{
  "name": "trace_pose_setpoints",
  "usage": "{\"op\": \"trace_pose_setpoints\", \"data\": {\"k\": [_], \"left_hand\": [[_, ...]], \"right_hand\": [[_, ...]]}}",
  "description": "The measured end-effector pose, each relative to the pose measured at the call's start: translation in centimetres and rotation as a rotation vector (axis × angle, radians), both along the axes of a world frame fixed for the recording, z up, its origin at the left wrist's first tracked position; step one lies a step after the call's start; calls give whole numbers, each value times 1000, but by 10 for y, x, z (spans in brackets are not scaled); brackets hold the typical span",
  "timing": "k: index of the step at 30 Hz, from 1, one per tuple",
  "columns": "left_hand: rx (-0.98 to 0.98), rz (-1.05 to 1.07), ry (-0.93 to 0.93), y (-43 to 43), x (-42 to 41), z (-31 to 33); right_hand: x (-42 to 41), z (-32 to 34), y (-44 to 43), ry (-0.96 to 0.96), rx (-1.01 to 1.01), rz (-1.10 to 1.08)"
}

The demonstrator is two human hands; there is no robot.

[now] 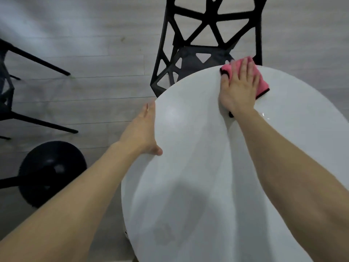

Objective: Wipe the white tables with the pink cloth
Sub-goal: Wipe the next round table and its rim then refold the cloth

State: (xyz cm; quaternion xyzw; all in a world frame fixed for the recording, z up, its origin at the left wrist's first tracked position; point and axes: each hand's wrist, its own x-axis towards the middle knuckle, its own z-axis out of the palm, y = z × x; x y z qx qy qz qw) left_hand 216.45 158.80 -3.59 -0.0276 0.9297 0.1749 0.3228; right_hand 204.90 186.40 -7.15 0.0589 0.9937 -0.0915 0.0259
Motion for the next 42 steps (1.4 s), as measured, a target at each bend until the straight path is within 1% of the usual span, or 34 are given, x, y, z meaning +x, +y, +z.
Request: {"op": "trace_pose_setpoints", "data": {"k": [1,3,4,5,6,7,8,9,11,13,14,15,16,18,19,20,21,22,23,24,25,27,28,29,30,32,33,36,38,40,42], "left_hand": [[-22,-2,-10,-1,0,-1],[-44,-1,-16,-6,1,-1],[-40,-3,-17,-10,2,-1],[-32,-8,-15,-12,2,0],[-25,-13,-12,-14,2,0],[-18,-13,-12,-14,0,0],[-11,-5,-16,-13,0,0],[-4,6,-19,-11,-2,0],[-5,16,-29,-9,-4,0],[-18,13,-35,-8,-6,-1],[-23,11,-36,-8,-6,-1],[-29,9,-39,-9,-6,-2],[-38,10,-43,-11,-5,-3],[-50,13,-58,-17,-4,-5],[-45,7,-54,-20,-4,-7],[-35,-3,-41,-21,-3,-8],[-22,-4,-28,-22,-2,-9],[-8,3,-22,-22,-2,-9],[3,9,-22,-22,-2,-9],[11,12,-24,-21,-2,-10],[15,14,-19,-20,-4,-11],[25,18,-14,-19,-5,-13],[31,24,-10,-20,-5,-14],[37,30,-6,-21,-5,-15],[44,29,-5,-21,-4,-15],[51,25,-2,-24,-2,-15],[53,29,-2,-26,-1,-14],[73,7,4,-26,-3,-15],[82,-11,9,-25,-4,-14],[92,-28,13,-25,-1,-14],[98,-35,15,-23,0,-11]], "right_hand": [[12,-2,-25,18,4,97],[43,-8,-78,21,6,475],[59,-8,-97,-3,9,668],[67,-9,-104,-17,3,813],[63,-8,-97,-12,-21,892],[50,-9,-79,2,-51,881],[34,-8,-54,7,-63,788],[18,-6,-24,4,-59,620],[-8,-1,38,-30,-27,208],[-20,1,62,-38,0,-140],[-21,-1,50,-31,3,-215],[-19,-1,24,-44,-6,-195],[-14,0,-9,-66,-25,-66],[10,0,-82,-67,-63,408],[30,0,-110,-75,-43,645],[45,0,-124,-87,-11,803],[47,1,-122,-74,-15,889],[41,-1,-107,-43,-56,906],[25,-3,-84,-1,-79,842],[9,-4,-55,21,-82,694],[-13,-4,-20,35,-77,492],[-42,0,52,-45,-27,111],[-46,1,73,-59,-12,9],[-43,1,79,-53,1,-24],[-31,2,70,-42,13,-1],[12,3,28,2,24,125],[40,2,0,15,23,224],[139,-4,-64,-10,-16,613],[186,-7,-72,-45,-37,864],[194,-6,-60,-51,-57,1084],[174,-3,-43,-65,-68,1168]]}}
